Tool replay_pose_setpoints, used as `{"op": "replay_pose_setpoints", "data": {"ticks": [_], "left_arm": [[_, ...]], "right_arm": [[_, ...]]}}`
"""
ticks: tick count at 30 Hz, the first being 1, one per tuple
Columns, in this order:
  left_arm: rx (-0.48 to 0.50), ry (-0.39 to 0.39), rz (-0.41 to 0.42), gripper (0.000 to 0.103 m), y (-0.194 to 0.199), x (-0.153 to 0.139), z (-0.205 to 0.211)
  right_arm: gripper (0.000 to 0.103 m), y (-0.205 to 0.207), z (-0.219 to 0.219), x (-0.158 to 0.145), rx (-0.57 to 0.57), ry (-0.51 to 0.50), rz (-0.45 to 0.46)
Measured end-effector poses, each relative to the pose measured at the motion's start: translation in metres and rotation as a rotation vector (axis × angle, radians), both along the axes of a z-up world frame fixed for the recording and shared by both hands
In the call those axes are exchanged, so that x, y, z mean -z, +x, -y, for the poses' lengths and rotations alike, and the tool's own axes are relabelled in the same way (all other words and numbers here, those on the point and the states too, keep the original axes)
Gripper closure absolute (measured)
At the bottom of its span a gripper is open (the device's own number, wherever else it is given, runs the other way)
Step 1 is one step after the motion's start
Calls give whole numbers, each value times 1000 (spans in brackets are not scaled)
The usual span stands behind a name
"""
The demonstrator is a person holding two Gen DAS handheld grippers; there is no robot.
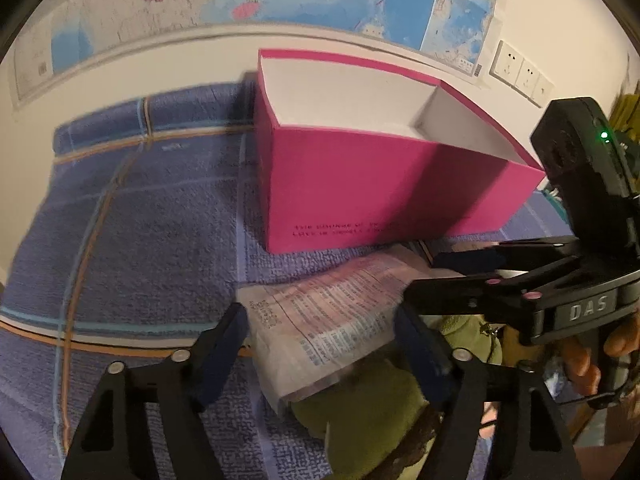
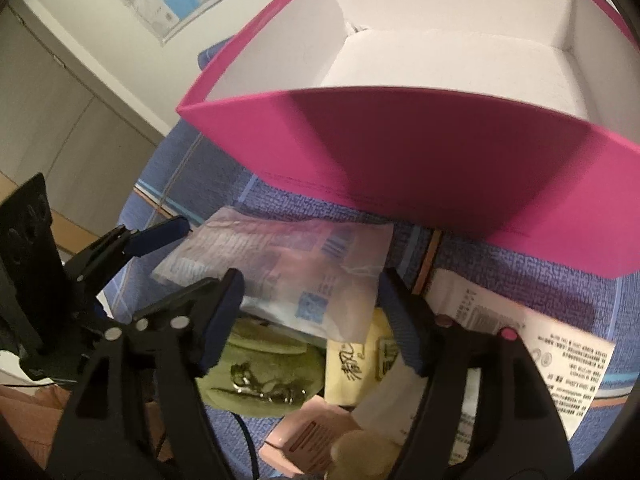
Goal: Organize soft objects
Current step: 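Close the right gripper on the clear plastic packet and lift it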
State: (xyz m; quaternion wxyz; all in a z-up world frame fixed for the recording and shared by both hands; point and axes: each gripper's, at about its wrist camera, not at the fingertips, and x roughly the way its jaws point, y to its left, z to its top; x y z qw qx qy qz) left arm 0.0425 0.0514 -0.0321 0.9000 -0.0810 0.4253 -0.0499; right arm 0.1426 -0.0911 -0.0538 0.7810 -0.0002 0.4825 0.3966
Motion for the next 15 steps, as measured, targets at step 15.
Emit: {"op": "replay_pose_setpoints", "data": {"ticks": [15], "left_arm": [[27, -38, -58, 35, 1, 10, -15]], "right_arm": [[24, 4, -18, 5, -65, -24, 18]]}}
